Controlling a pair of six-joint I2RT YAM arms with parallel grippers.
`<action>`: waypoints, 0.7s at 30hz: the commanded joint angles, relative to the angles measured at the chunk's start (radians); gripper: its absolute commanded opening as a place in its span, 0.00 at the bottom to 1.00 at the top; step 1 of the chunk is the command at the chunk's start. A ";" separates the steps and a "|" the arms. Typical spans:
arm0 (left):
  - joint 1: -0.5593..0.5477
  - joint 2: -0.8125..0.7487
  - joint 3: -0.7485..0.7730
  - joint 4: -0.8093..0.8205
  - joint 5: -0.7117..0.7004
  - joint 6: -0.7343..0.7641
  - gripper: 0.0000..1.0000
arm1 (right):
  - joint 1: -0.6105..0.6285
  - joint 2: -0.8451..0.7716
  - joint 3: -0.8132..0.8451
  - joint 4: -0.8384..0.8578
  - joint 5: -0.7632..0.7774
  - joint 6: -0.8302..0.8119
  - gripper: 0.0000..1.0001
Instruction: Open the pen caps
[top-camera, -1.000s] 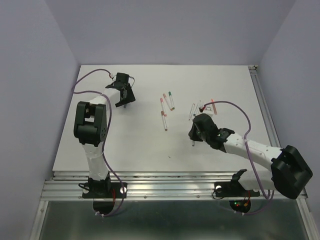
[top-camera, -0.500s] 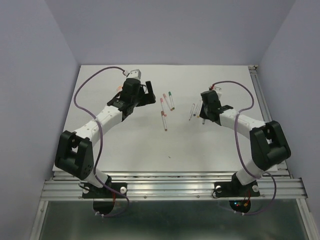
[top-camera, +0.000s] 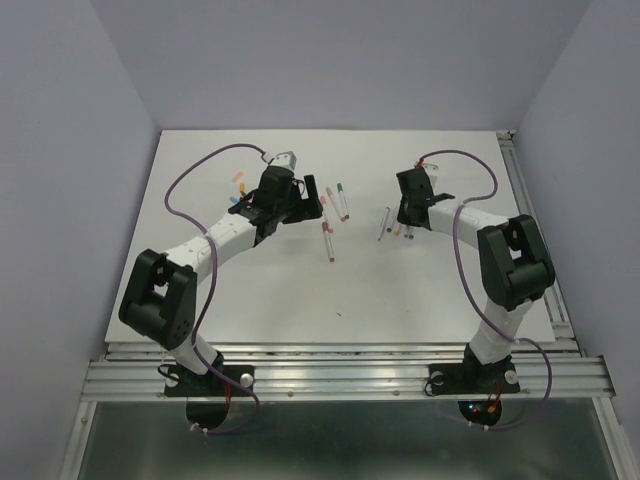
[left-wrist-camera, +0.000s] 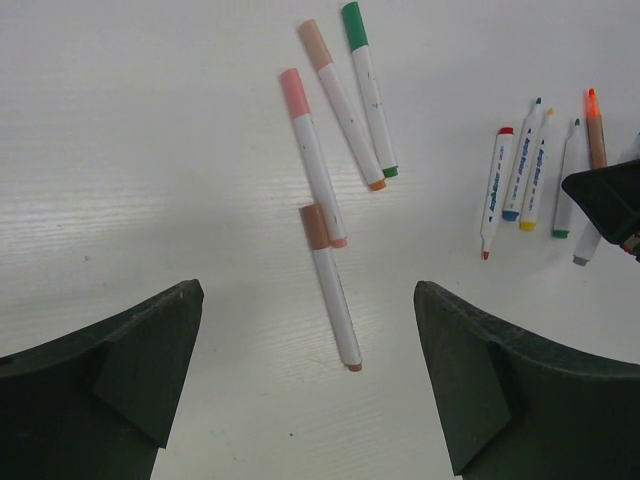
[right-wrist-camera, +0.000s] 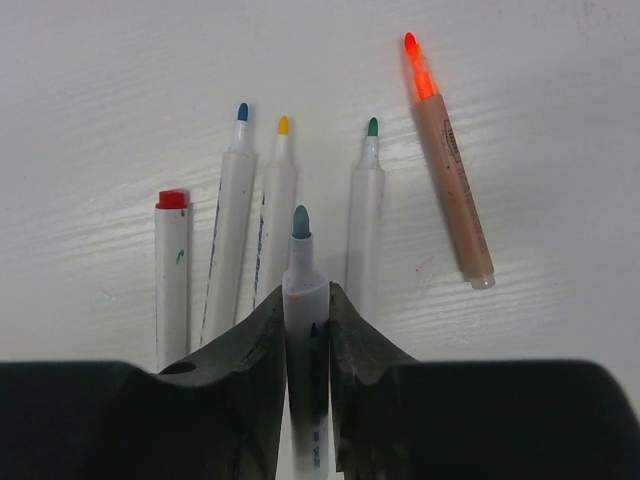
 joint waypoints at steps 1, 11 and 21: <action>0.001 -0.024 0.001 0.029 -0.016 -0.005 0.99 | -0.009 0.011 0.057 -0.017 0.024 0.016 0.27; -0.001 -0.027 0.009 0.007 -0.017 0.005 0.99 | -0.009 -0.013 0.042 -0.031 0.014 0.023 0.54; 0.001 -0.096 -0.028 -0.016 -0.054 0.005 0.99 | 0.066 -0.252 -0.110 0.095 -0.281 -0.092 1.00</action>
